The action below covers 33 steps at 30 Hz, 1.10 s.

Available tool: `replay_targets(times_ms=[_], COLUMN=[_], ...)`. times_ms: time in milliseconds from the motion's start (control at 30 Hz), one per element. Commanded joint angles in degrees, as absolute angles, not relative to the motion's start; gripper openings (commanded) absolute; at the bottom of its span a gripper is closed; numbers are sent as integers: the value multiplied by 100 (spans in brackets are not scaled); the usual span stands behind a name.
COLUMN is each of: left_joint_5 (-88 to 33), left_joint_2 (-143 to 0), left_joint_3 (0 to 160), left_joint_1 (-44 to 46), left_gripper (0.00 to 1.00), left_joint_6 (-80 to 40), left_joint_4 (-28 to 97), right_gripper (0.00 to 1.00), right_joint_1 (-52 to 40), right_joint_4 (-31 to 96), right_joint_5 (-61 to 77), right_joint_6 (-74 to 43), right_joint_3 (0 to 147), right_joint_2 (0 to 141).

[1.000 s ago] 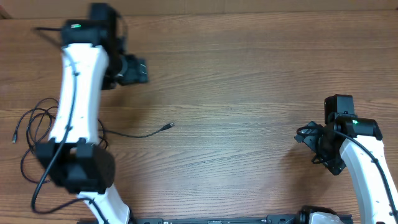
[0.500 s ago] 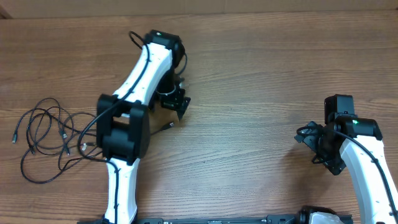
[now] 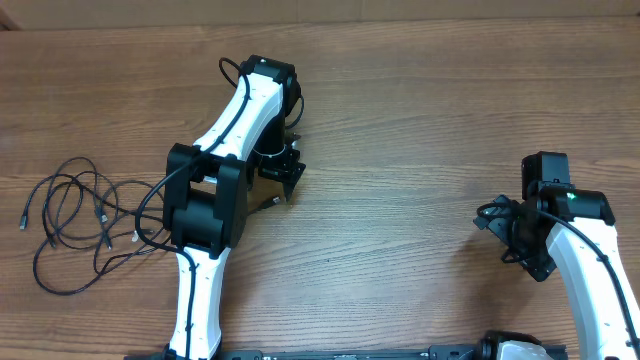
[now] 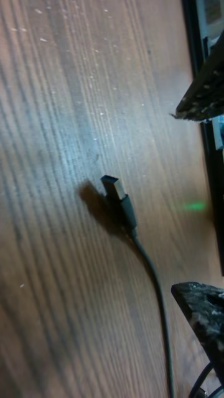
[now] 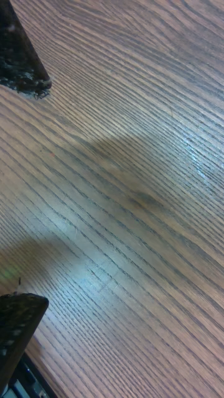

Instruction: Untangle cables

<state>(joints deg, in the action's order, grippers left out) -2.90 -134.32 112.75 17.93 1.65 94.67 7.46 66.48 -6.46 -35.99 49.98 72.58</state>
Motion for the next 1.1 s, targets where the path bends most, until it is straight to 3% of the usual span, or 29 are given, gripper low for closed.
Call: replay_targets(times_ms=[0,400,667,767,800,1067], left_joint_5=[-451,-141,-141,-115,-104,283], left_joint_2=[-13467,-12285,-10106,-9544,-9365,-9695], left_joint_3=[11262,9797,7994,7456,7157,6381], left_joint_1=[1815,2226,2327,2327,2322,2320], left_gripper=[80,77,81,91,99,100], left_joint_6=[128,-633,-794,-794,-770,-775], left_joint_4=[9651,9286,7303,6501,5975,4545], right_gripper=[100,100,100,100,100,100], right_joint_1=[735,735,735,735,735,735], right_joint_4=[6630,6630,6628,6628,6628,6624], right_joint_5=[-729,-731,-731,-729,-729,-729], right_joint_6=[-3594,-3594,-3594,-3594,-3594,-3594], right_joint_3=[5140,5140,5140,5140,5140,5140], right_joint_2=[7179,7179,7179,7179,7179,7179])
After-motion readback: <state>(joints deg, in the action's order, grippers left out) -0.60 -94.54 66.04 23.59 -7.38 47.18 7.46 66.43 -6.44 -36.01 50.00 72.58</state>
